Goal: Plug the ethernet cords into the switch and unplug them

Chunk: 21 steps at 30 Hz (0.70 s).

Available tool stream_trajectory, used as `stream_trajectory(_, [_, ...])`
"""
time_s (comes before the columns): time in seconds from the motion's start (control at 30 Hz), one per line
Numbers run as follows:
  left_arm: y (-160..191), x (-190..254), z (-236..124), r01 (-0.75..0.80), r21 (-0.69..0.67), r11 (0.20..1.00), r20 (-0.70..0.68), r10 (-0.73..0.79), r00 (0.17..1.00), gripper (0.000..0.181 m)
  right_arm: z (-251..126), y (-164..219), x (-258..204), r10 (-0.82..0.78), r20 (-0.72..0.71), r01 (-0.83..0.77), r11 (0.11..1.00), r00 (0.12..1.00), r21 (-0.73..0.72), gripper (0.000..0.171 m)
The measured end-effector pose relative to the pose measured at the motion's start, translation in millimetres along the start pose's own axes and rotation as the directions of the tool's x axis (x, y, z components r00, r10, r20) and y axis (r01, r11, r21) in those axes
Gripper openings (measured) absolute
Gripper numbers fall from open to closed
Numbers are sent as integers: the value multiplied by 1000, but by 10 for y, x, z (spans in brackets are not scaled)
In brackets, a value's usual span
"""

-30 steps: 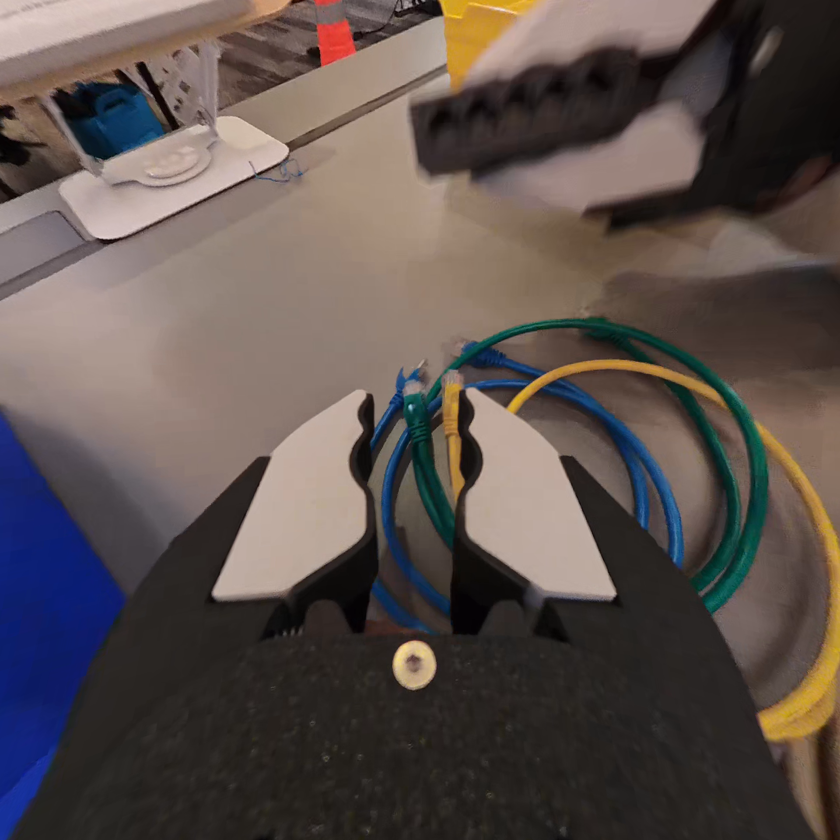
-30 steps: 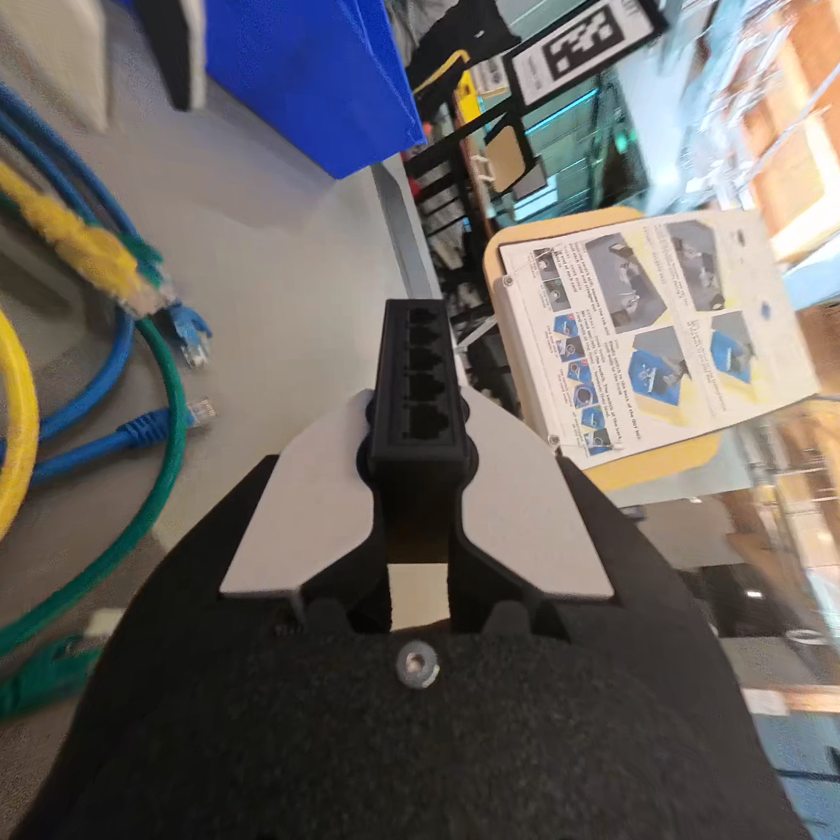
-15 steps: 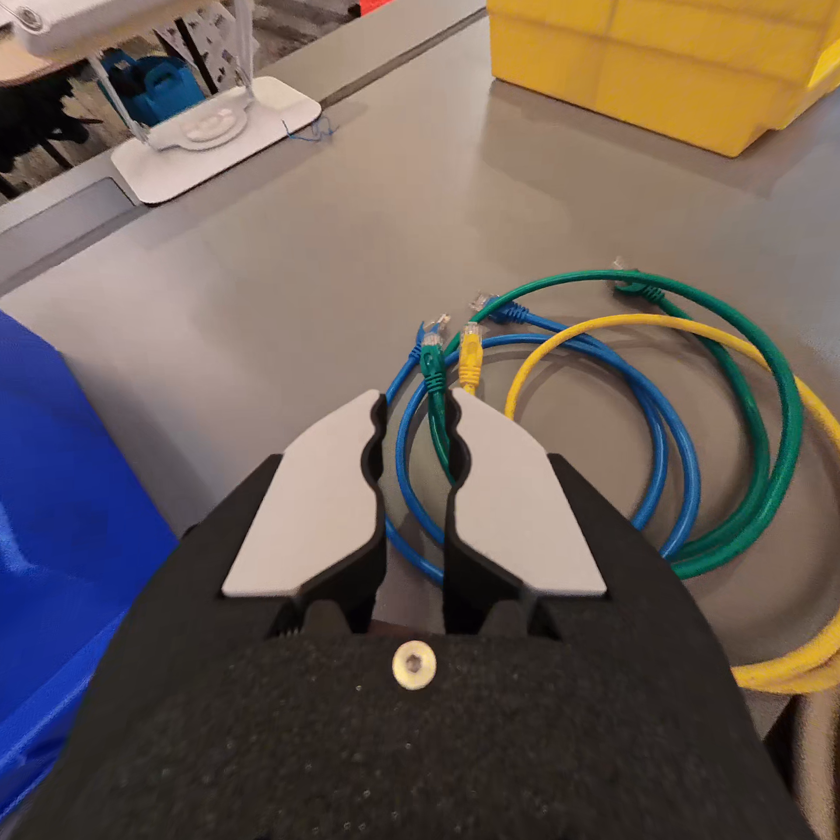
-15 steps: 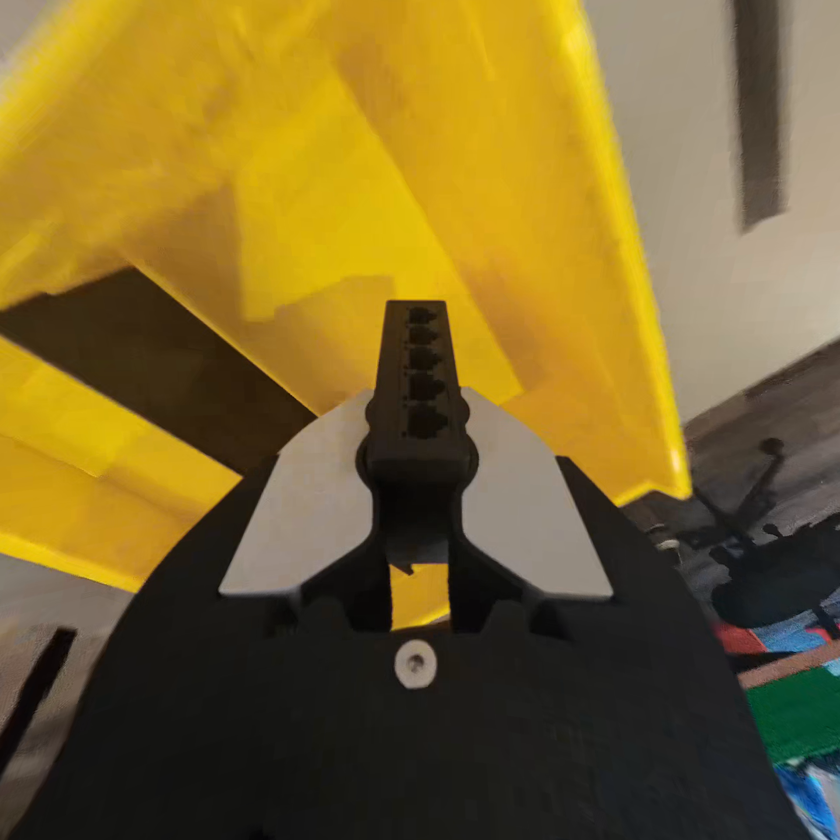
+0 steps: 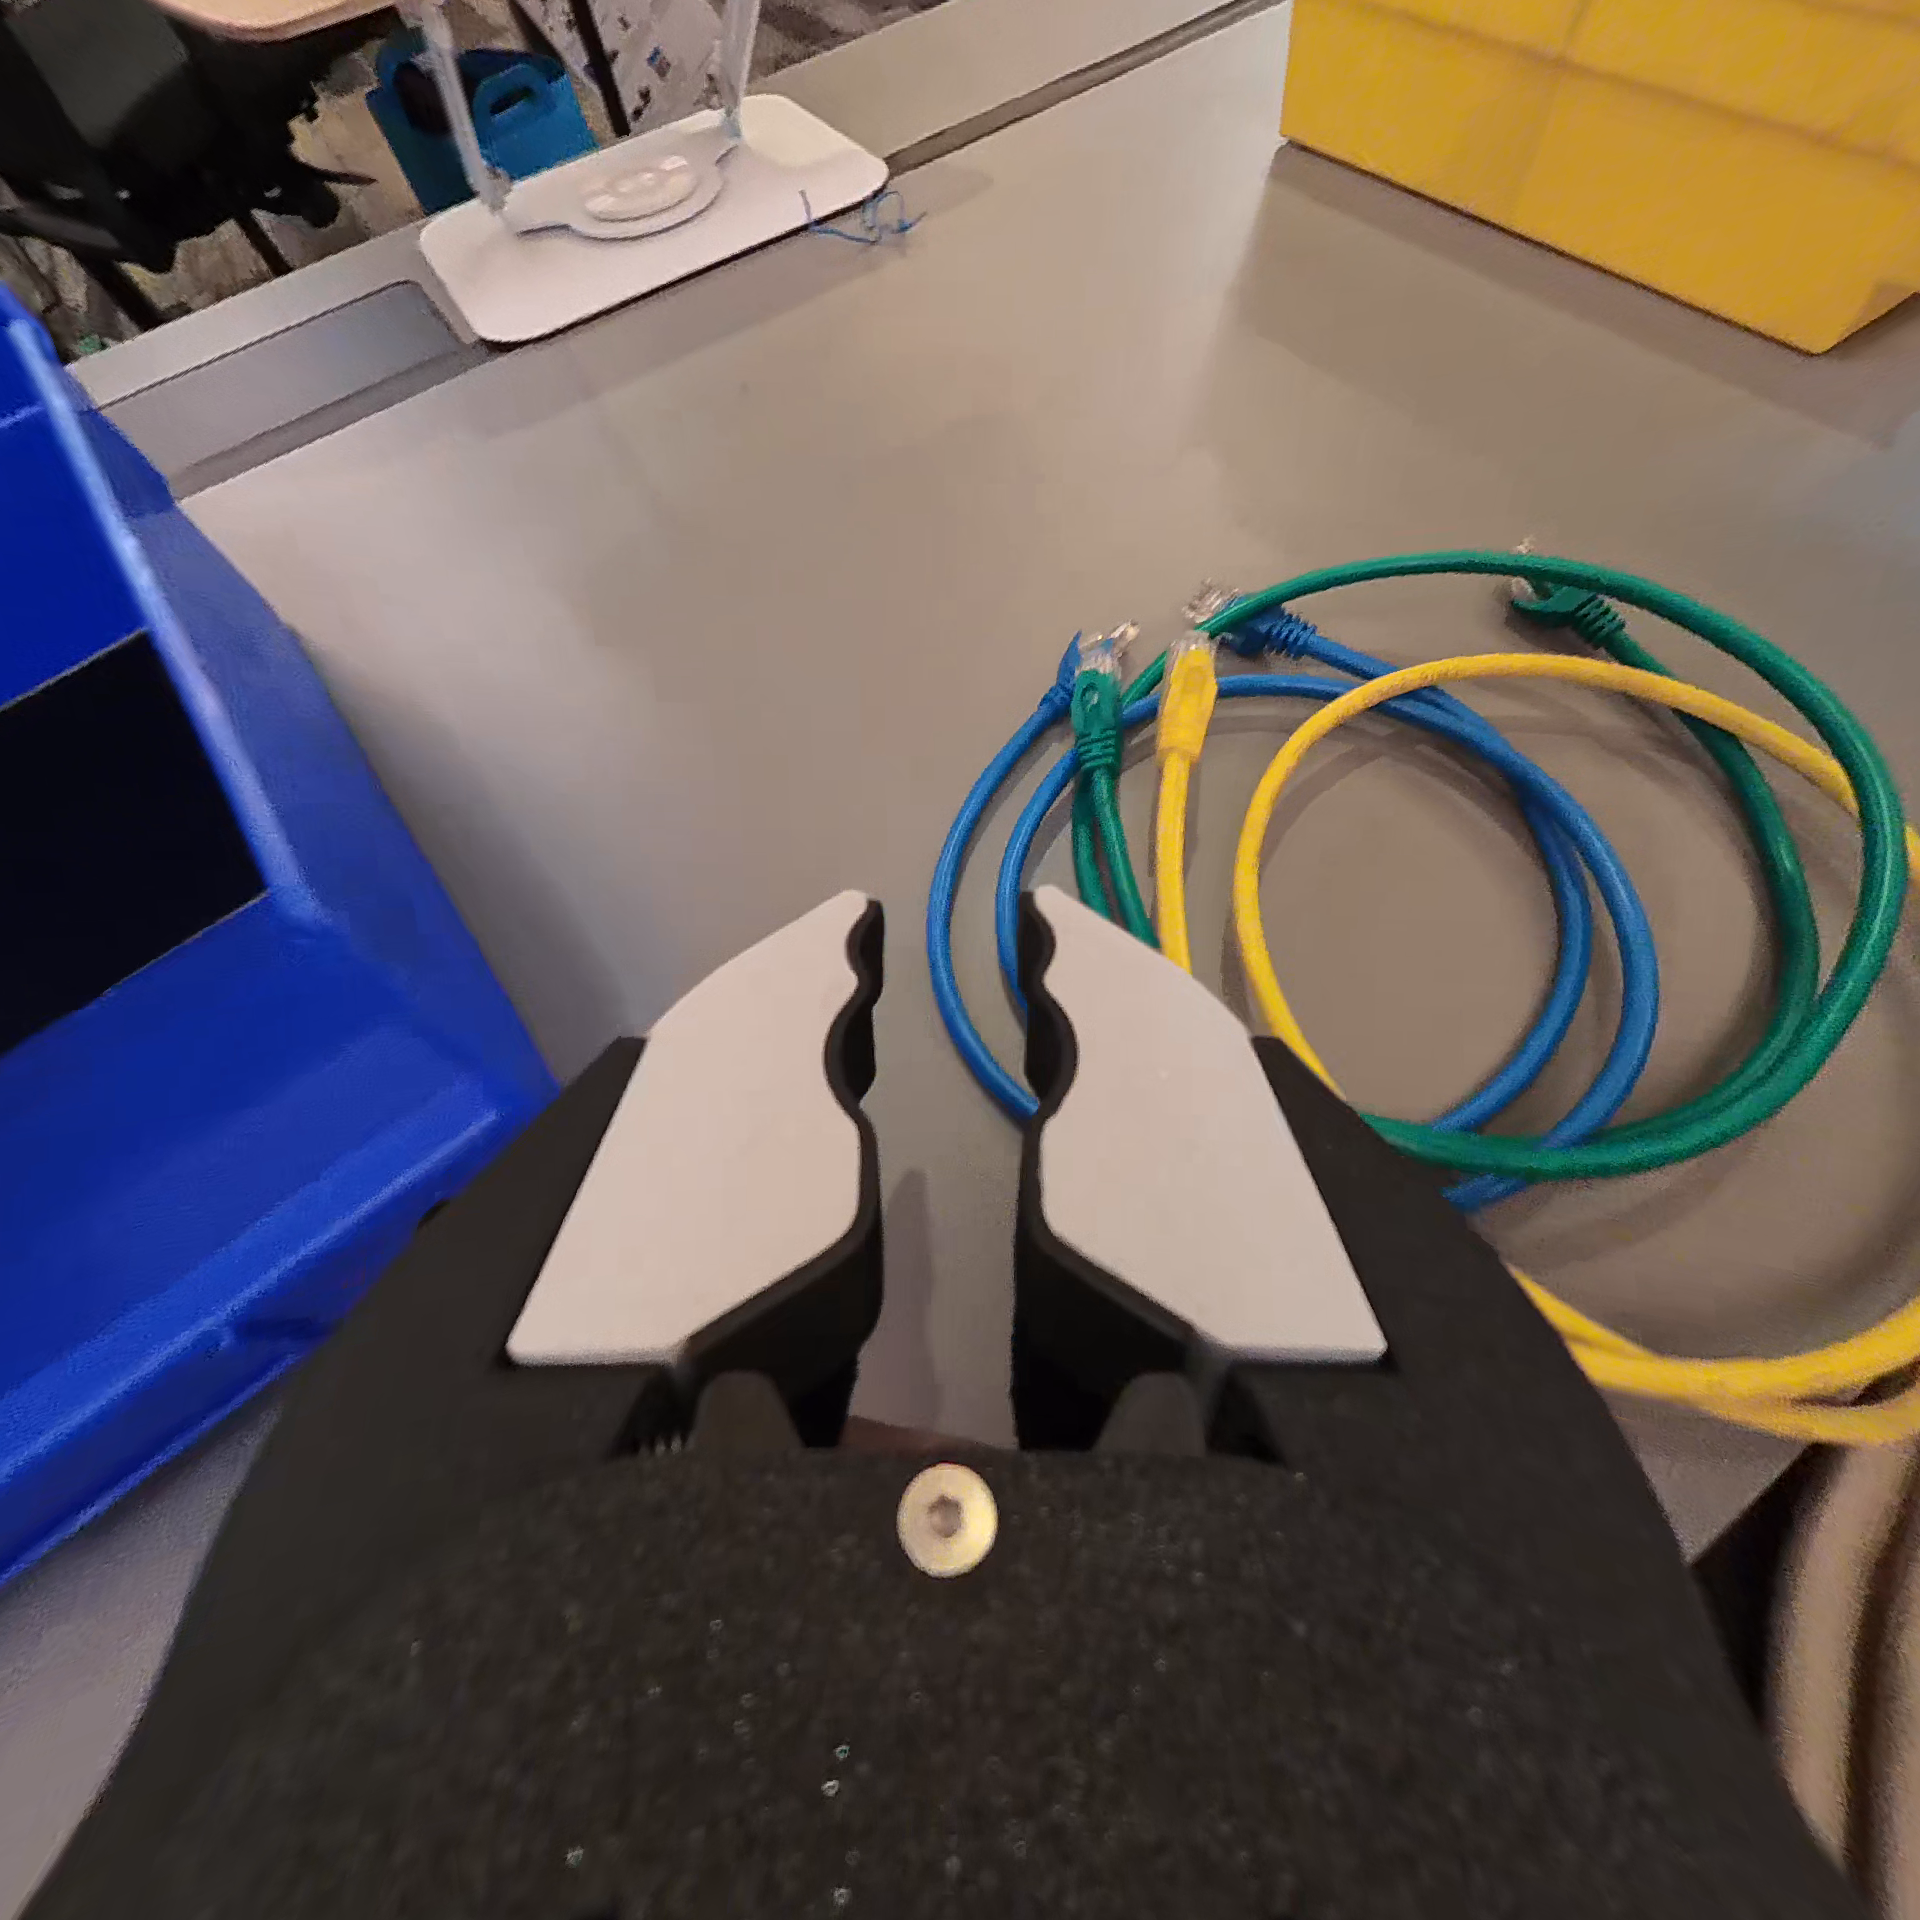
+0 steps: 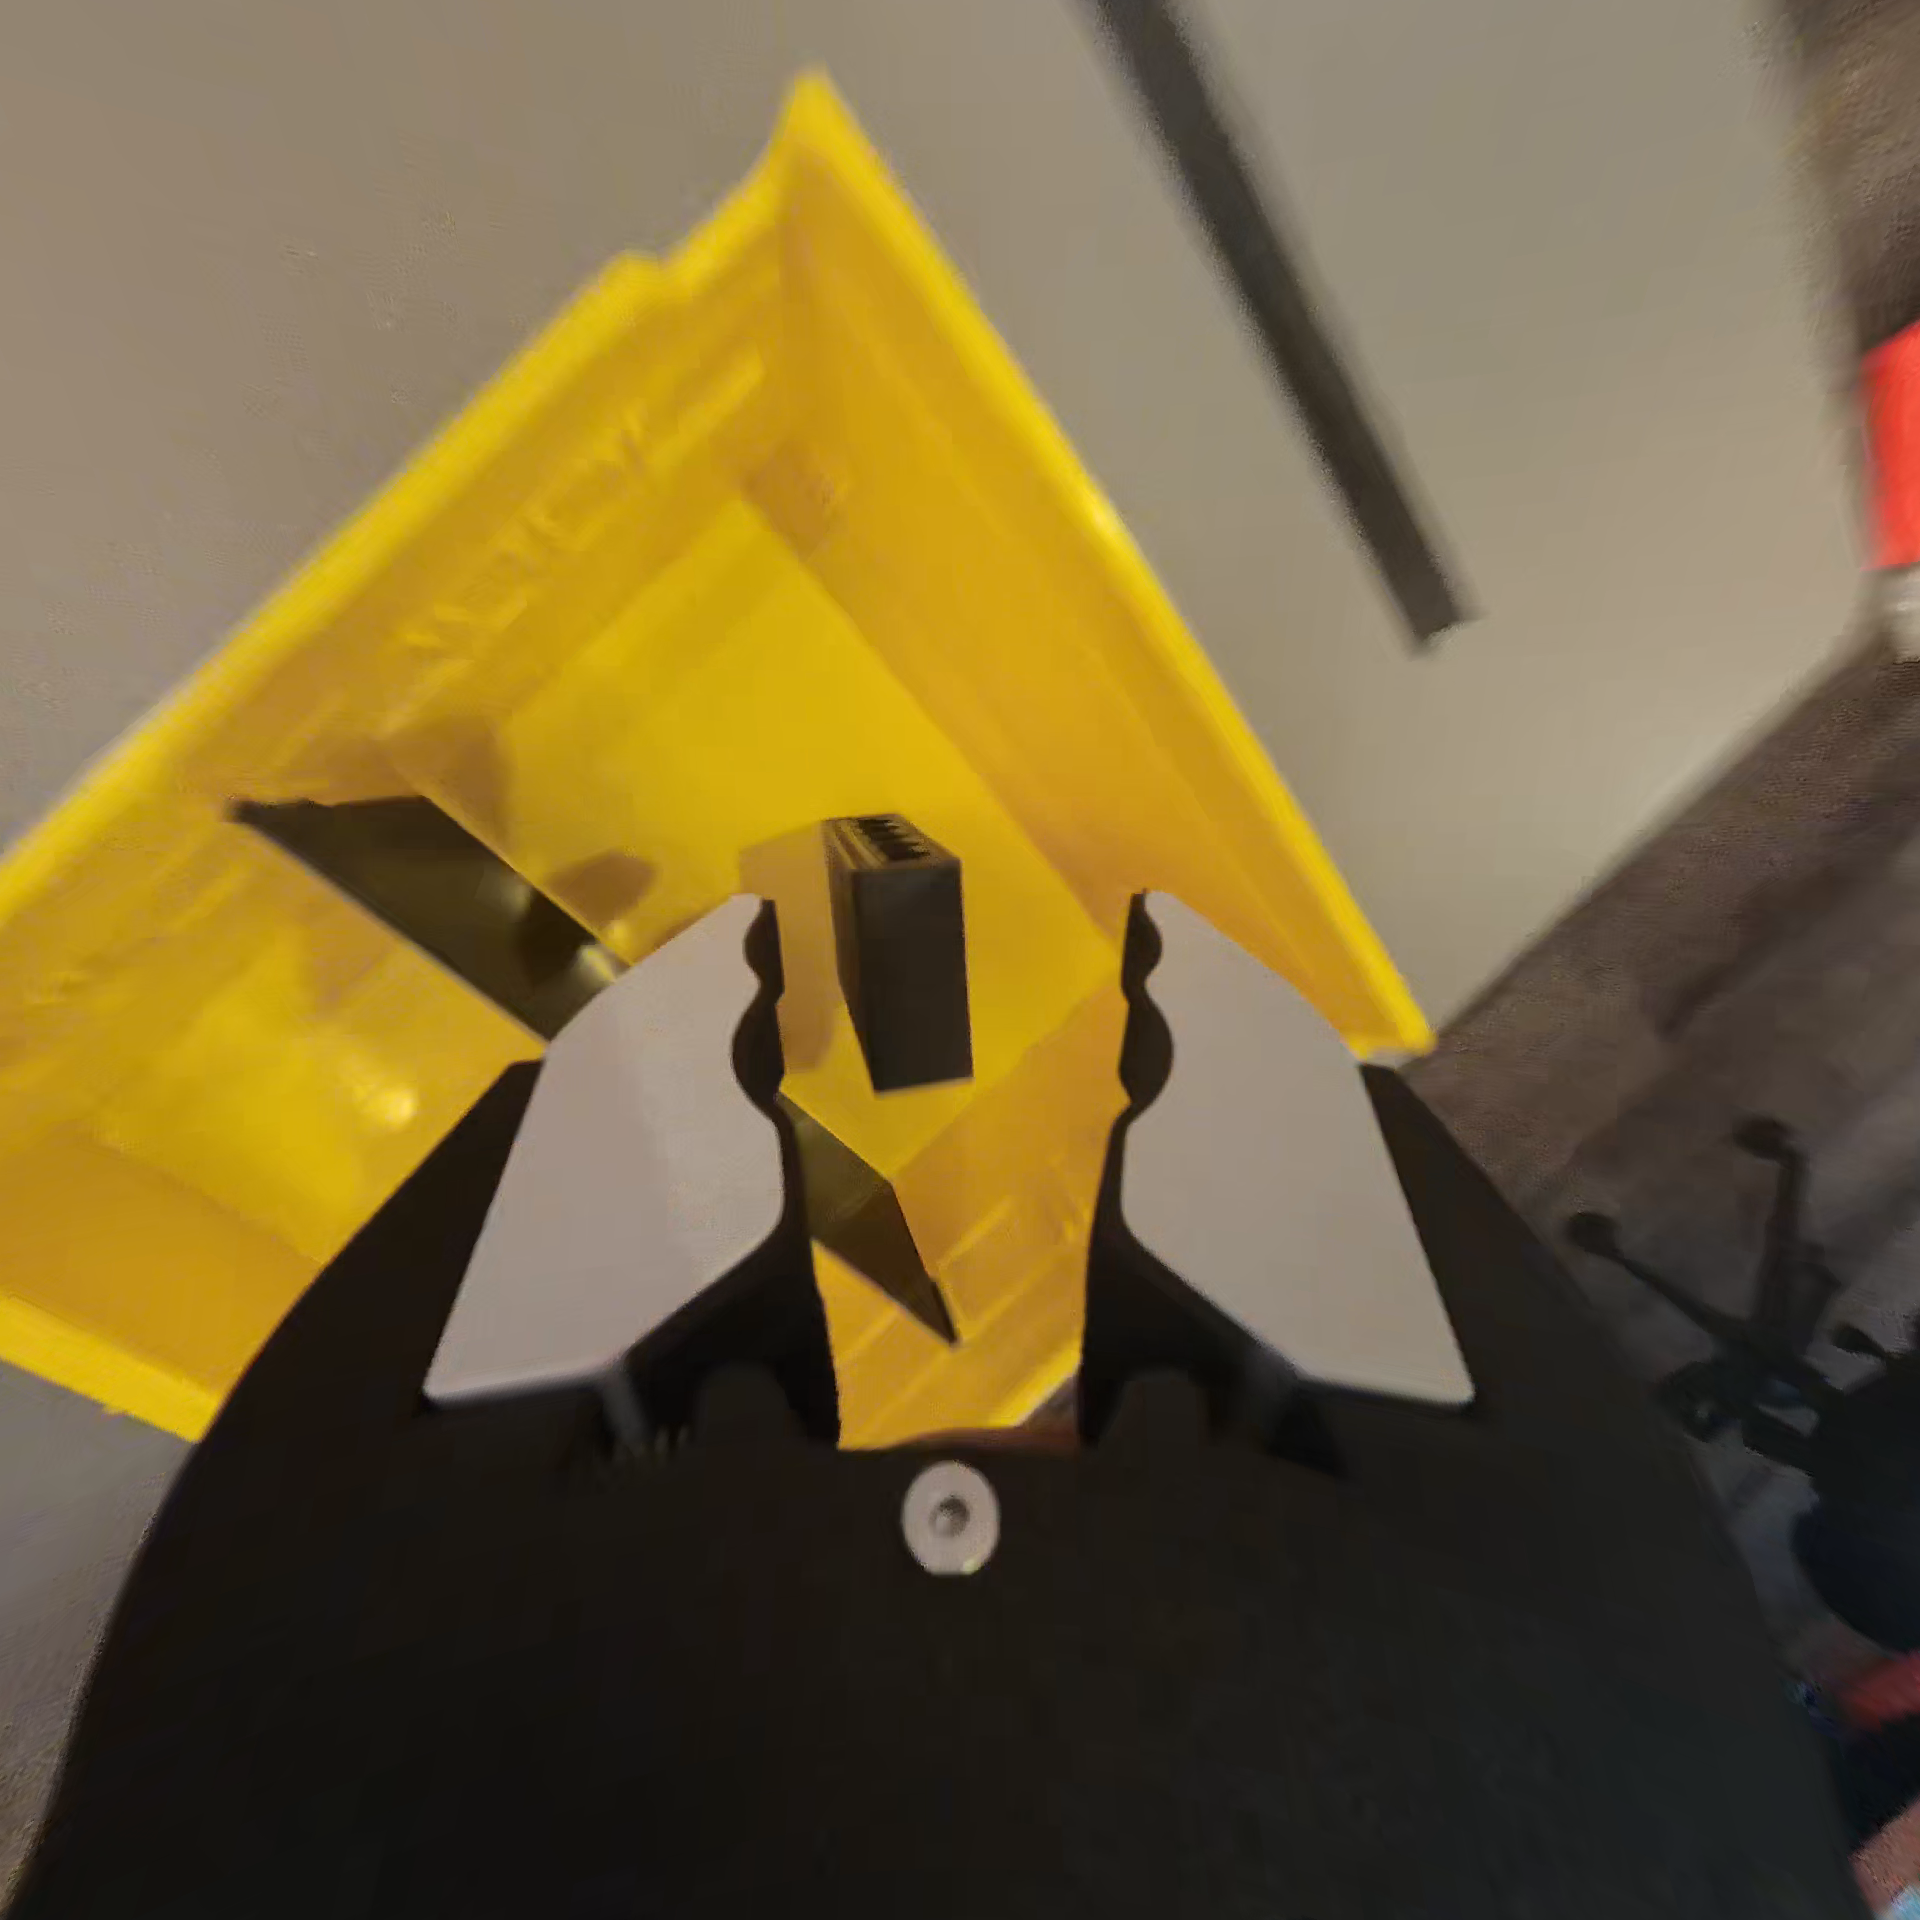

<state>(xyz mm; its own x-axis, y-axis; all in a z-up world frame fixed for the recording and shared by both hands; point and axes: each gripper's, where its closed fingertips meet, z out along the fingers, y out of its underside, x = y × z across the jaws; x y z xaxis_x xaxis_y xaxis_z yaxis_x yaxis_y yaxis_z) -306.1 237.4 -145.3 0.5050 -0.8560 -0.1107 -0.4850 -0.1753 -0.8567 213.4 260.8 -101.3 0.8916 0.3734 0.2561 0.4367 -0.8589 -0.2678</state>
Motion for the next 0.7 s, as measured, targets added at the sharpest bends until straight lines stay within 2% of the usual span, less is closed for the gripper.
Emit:
stream_trajectory(0.07, [68, -27, -86, 21, -3, 1000, 14, -21, 1000, 24, -525, -158, -105, 18, -123, 1, 988, 992, 154, 59])
stream_trajectory(0.1, [103, -31, -124, 39, -4, 999, 15, -38, 999, 24, -762, -252, -293, 24, -136, 11, 969, 990, 248, 57])
stream_trajectory(0.17, [155, -20, -188, 75, -4, 997, 5, -75, 997, 24, -1069, -417, -920, 27, -27, -14, 914, 999, 405, 53])
stream_trajectory(0.23, [185, 1, -228, 96, -4, 995, -7, -96, 995, 24, -1136, -528, -1720, 21, 188, -109, 874, 982, 473, 47])
stream_trajectory(0.27, [192, 11, -236, 96, -5, 995, -10, -96, 995, 24, -1081, -559, -2135, 15, 312, -167, 869, 950, 466, 39])
stream_trajectory(0.33, [185, 25, -232, 76, -6, 997, -11, -76, 997, 24, -792, -515, -2920, -40, 483, -164, 914, 874, 372, 46])
stream_trajectory(0.43, [194, 51, -209, 33, -16, 999, -8, -33, 999, 24, -183, -450, -3542, -43, 511, -84, 971, 858, 222, 50])
stream_trajectory(0.57, [199, 101, -198, -4, -21, 1000, -16, 4, 1000, 24, 174, -514, -3940, -16, 594, -53, 994, 804, 98, 49])
stream_trajectory(0.63, [205, 108, -200, -13, -24, 1000, -15, 12, 1000, 24, 208, -598, -3903, -25, 572, -45, 993, 820, 107, 16])
stream_trajectory(0.7, [209, 112, -212, -15, -26, 1000, -18, 14, 1000, 24, 110, -735, -3832, -39, 555, -74, 981, 831, 179, 12])
